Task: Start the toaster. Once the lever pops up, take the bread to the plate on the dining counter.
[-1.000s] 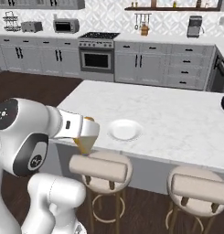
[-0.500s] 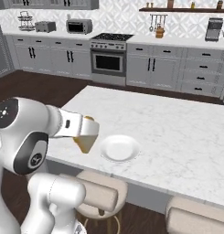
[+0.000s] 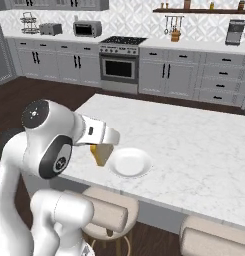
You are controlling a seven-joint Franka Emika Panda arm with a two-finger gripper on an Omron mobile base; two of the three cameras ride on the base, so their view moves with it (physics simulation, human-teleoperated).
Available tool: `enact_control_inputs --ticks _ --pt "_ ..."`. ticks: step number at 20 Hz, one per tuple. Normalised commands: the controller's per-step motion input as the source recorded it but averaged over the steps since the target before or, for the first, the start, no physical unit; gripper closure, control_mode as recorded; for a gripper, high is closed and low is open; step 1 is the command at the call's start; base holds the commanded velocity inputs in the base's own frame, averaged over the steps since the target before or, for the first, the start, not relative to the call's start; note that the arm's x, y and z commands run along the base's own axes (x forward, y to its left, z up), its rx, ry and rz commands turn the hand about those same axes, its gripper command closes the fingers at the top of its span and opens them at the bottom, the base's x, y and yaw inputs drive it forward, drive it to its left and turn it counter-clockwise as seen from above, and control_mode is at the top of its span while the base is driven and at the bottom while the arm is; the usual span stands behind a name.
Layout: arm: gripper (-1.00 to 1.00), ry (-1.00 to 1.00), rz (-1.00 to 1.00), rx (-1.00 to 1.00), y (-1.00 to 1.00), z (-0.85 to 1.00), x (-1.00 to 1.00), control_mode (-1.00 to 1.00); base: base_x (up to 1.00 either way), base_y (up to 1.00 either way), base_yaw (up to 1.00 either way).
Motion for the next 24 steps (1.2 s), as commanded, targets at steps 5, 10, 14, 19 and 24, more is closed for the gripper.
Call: enact_control_inputs --ticks 5,10,14,19,24 --pt "1.00 0.32 0.08 0.30 -0.59 -0.43 0.74 -1.00 0.00 0.00 0.00" --pt "1.00 0.14 0.09 0.36 -0.25 -0.15 0.67 -1.00 0.00 0.00 0.00" --pt "1.00 0.01 0.00 0.01 0.25 -0.12 0.67 -1.00 0.00 0.00 0.00" --pt "1.00 0.05 0.00 0.00 0.31 -0.55 0.34 -1.00 0.00 0.00 0.00" --pt "1.00 0.11 0.00 0.01 0.11 -0.86 0.18 -1.00 0.00 0.00 0.00"
